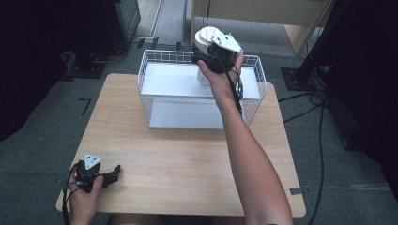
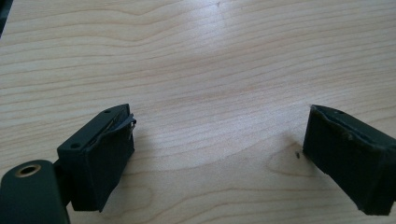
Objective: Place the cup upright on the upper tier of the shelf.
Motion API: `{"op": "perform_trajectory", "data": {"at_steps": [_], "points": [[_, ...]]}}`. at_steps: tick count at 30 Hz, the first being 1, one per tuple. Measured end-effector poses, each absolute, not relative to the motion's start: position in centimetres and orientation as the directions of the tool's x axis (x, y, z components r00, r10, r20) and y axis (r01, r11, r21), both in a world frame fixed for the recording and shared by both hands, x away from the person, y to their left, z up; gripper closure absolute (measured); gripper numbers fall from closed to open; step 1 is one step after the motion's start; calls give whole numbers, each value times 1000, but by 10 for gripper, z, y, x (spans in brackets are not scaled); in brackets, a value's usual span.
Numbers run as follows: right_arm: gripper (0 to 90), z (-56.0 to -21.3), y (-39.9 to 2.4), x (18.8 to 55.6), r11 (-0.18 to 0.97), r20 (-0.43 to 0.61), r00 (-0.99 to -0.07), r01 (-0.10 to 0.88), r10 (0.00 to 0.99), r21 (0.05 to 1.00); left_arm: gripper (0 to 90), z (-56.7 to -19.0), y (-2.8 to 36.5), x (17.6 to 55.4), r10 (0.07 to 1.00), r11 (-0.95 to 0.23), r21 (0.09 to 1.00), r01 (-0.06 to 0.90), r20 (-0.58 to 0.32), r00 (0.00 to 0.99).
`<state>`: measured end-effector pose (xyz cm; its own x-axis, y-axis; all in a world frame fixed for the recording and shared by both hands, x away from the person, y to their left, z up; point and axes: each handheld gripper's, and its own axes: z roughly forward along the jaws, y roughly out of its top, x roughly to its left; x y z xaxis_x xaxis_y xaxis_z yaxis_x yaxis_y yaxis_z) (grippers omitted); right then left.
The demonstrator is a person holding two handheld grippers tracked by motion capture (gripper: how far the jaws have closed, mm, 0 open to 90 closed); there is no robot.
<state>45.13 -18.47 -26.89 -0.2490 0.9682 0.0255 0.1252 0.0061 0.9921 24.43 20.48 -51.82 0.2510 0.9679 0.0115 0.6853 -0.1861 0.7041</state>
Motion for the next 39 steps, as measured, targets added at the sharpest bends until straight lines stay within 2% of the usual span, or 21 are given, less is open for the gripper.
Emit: {"op": "perform_trajectory", "data": {"at_steps": [9,10,15,31,39], "points": [[140,-274,-191,451,-11,40,-262,113,964,994,93,-518,205,244,967,-188,704,685,12,254],[63,-274,-194,449,0,37,-270,136,962,991,93,-518,205,244,967,-191,704,684,13,256],[4,-277,-202,443,17,36,-311,166,950,986,93,-518,205,244,967,-191,704,684,13,256],[4,-310,-242,411,9,59,-348,190,936,982,93,-518,205,244,967,-189,703,685,11,256],[4,-337,-270,380,9,63,-347,202,936,979,93,-518,205,244,966,-191,703,685,12,256]]}}
